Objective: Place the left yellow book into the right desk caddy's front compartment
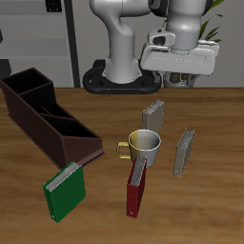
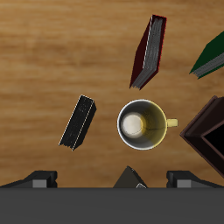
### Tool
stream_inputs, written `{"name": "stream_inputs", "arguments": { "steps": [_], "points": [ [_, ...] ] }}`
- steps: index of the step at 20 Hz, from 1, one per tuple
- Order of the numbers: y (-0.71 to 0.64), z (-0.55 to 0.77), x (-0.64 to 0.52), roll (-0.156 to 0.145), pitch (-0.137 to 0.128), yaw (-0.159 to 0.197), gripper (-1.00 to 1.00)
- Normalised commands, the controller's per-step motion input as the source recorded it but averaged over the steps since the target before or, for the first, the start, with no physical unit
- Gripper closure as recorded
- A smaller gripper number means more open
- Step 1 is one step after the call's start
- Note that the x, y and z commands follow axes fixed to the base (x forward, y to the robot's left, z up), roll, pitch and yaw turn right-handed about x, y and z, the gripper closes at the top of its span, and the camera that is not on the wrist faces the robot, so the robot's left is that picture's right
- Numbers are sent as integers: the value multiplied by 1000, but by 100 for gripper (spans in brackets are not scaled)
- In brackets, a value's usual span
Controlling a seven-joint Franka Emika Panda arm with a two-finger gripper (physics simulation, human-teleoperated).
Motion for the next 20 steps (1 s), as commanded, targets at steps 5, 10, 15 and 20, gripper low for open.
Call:
{"name": "stream_inputs", "arguments": {
  "steps": [5,10,15,20],
  "points": [
    [263,-130,181,7,-31,1,-100],
    [17,-147,159,7,6,-25,-100],
    [16,-156,188,-29,7,-24,-100],
    [165,-157,92,-6,-9,-56,-100]
  ]
}}
